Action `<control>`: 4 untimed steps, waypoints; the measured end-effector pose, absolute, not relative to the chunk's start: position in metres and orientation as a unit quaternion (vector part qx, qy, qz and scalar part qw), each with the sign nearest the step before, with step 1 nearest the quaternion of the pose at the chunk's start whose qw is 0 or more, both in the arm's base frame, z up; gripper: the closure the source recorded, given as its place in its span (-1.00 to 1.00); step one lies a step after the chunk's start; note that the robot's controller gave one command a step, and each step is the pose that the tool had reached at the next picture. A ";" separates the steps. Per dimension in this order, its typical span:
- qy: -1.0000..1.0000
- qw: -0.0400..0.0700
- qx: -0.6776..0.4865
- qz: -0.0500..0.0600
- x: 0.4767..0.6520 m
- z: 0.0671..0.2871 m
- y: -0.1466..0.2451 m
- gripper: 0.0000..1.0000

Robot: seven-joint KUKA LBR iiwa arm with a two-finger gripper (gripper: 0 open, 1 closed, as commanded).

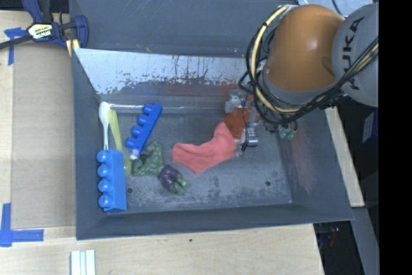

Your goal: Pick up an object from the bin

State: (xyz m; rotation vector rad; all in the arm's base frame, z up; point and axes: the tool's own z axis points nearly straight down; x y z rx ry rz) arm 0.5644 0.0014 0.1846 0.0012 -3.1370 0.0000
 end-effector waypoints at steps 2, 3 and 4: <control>-0.999 -0.004 0.049 0.000 0.565 0.130 -0.055 -1.00; -0.998 -0.005 0.056 0.001 0.536 0.096 -0.024 -1.00; -0.992 -0.005 0.123 0.000 0.562 0.078 0.005 -1.00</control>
Offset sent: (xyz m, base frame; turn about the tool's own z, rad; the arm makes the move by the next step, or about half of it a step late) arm -0.0020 -0.0719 -0.0720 -0.1152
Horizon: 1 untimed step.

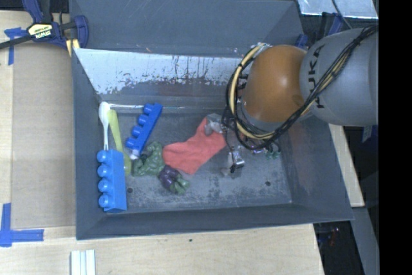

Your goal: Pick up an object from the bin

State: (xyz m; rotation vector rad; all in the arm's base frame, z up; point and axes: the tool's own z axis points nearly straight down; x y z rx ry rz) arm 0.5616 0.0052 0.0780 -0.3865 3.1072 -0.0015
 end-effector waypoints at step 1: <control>1.000 0.007 0.017 0.002 0.571 0.073 0.042 1.00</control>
Offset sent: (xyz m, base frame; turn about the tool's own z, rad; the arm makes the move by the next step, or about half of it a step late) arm 0.0000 0.0000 0.0000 0.0000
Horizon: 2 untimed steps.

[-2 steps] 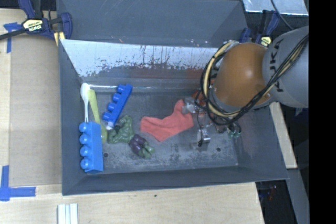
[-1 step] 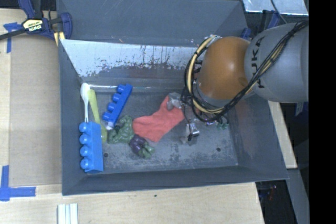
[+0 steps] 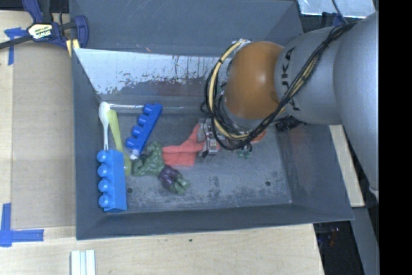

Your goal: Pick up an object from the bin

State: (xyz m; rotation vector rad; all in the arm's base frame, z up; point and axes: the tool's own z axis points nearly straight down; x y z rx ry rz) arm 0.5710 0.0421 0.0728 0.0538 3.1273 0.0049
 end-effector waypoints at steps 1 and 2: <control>1.000 0.007 0.017 0.002 0.571 0.073 0.042 1.00; 1.000 0.004 0.000 0.001 0.571 0.138 0.055 1.00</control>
Offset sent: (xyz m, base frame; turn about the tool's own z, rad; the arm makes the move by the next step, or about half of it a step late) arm 0.0066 0.0395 0.1900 -0.0989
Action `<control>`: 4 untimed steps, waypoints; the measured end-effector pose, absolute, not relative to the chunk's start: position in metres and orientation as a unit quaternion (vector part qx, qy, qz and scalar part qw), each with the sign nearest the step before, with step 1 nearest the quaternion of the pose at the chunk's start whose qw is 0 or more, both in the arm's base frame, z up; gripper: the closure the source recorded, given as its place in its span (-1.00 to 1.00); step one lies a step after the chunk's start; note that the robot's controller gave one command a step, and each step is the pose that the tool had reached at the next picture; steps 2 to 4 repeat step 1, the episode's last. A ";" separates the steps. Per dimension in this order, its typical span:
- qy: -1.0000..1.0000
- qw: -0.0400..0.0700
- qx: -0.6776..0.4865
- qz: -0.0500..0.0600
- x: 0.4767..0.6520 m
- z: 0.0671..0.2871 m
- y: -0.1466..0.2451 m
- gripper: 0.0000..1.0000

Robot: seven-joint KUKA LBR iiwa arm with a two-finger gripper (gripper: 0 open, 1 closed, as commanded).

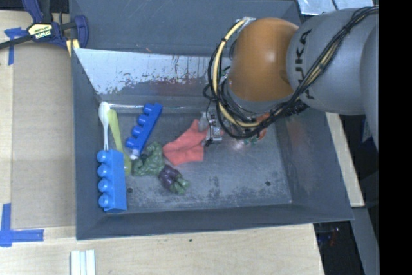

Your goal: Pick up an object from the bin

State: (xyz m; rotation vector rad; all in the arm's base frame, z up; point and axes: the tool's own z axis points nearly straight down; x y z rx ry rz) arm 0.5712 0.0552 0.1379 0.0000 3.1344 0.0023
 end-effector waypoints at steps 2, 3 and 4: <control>0.992 0.002 -0.124 0.001 0.566 0.205 0.064 1.00; 0.992 0.002 -0.124 0.001 0.566 0.205 0.064 1.00; 0.992 0.002 -0.124 0.001 0.566 0.205 0.064 1.00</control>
Offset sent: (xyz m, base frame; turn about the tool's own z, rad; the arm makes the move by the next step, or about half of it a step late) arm -0.0029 -0.0010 0.2643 -0.0681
